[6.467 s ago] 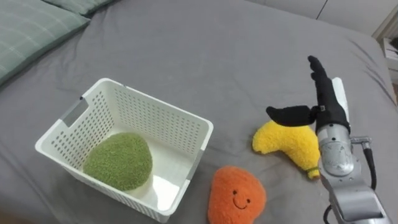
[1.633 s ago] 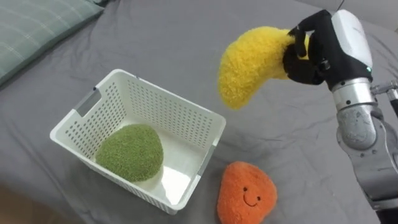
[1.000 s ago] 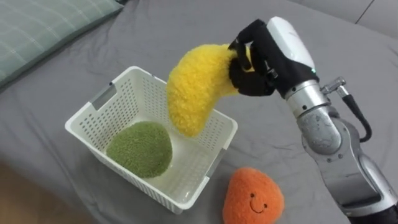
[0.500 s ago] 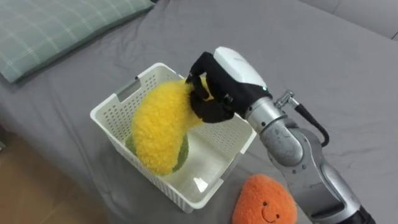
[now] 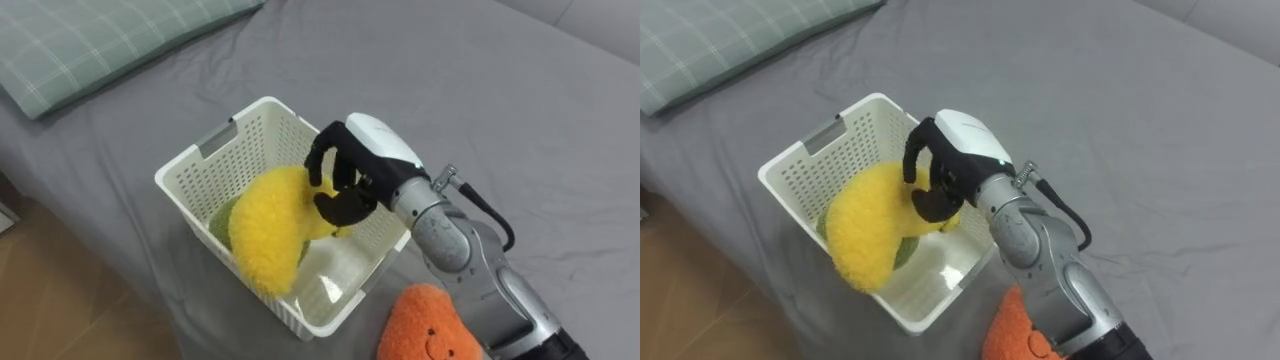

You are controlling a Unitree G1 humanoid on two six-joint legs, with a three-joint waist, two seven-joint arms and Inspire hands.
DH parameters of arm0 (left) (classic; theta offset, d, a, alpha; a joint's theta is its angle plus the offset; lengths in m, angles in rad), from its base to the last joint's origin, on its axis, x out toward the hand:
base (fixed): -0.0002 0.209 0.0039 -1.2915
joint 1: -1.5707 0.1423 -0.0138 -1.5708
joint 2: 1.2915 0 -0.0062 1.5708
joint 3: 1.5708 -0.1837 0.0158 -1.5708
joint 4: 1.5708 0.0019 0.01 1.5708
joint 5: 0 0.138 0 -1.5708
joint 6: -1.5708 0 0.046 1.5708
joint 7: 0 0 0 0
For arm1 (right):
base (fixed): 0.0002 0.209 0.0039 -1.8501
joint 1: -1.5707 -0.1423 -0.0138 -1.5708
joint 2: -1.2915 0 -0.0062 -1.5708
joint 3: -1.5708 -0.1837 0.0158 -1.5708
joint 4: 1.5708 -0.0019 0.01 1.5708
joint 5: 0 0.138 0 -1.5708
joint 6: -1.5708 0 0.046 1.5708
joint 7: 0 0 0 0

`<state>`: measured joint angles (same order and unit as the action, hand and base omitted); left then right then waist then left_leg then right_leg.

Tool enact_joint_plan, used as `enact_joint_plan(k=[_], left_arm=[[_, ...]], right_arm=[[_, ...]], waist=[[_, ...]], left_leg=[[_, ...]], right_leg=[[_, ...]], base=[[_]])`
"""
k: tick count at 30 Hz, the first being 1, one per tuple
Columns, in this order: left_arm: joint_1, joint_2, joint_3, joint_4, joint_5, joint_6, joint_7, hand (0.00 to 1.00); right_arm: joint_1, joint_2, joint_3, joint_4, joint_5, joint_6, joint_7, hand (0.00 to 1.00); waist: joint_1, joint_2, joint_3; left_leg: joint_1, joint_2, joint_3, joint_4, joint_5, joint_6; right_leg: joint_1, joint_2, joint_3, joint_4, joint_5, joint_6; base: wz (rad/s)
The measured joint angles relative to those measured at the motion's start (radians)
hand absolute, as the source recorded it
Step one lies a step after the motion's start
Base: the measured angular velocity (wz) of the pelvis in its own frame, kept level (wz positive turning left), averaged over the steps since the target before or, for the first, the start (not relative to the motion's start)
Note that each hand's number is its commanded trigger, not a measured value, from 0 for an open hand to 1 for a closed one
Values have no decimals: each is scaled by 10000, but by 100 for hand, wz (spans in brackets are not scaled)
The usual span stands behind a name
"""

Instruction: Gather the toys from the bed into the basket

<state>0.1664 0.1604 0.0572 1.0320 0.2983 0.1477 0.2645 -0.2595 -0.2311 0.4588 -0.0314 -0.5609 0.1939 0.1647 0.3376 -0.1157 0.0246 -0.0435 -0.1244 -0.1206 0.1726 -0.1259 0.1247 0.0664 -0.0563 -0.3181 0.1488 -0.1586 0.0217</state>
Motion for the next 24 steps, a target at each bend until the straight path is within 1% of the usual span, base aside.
enact_joint_plan(k=[9, 11, 19, 23, 24], left_arm=[[-56, -14, 0, -53, 43, 68, 45, 0], [-103, -21, 1, -87, 165, 87, 45, 0], [-186, -113, 3, -130, 480, 162, -35, 0], [-195, -138, 120, -134, 654, 209, -151, 0], [-220, -139, 209, -139, 656, 209, -159, 0]], right_arm=[[0, 4, 0, 191, -284, 53, -1, 0], [-1, 4, -11, 184, -347, 52, 0, 0], [-1, 7, -62, 177, -692, 49, 10, 0], [0, 5, -360, 68, -682, 43, 10, 0], [-1, 2, -564, 34, -573, 26, 7, 0]], waist=[[-1, -35, -25], [-5, -48, -49], [-13, -20, -38], [-77, -43, -73], [-81, -48, -82]], left_leg=[[-74, -15, -33, 84, 0, 0], [-152, -18, -34, 123, 1, 0], [-196, -23, -34, 147, 2, -1], [-196, -26, -33, 149, 3, 0], [-183, -25, -33, 150, 4, 0]], right_leg=[[-31, -9, -19, 3, 0, 0], [-95, -9, -17, 6, 0, 1], [-139, -14, 9, 18, 1, 0], [-140, -12, 44, 17, 1, 1], [-130, -13, 67, 16, 0, 1]], base=[[0], [0], [0], [0], [0]])
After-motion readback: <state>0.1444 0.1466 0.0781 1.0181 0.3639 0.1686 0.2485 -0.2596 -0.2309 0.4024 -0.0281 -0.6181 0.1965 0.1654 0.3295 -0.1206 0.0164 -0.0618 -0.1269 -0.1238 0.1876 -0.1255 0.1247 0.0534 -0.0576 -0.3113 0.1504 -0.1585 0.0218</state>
